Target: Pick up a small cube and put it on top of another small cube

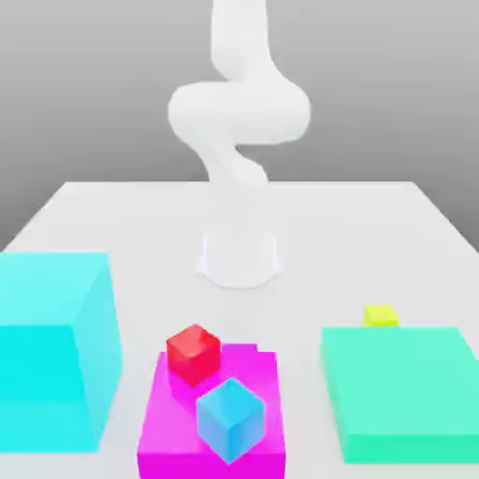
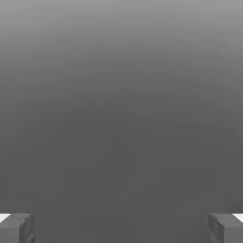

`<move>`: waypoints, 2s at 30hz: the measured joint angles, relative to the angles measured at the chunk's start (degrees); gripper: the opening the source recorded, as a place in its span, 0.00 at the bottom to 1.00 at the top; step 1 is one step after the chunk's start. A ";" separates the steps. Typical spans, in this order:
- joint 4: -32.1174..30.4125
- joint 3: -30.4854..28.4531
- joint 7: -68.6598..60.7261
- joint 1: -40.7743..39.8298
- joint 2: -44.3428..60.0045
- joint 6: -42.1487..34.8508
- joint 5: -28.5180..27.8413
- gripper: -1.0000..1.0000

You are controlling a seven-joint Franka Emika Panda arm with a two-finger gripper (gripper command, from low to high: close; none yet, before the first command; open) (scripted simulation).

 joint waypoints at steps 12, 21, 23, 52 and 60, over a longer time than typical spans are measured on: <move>-8.32 -0.57 -25.95 12.44 9.57 7.52 -4.62 0.50; -14.44 -2.16 -45.79 21.48 16.69 13.04 -7.18 0.50; -15.81 -2.59 -50.31 23.47 18.26 14.30 -7.62 0.50; -35.78 -6.98 -124.57 52.49 40.24 32.97 -1.51 0.50; -34.24 -5.01 -129.60 53.10 49.07 40.04 3.63 0.50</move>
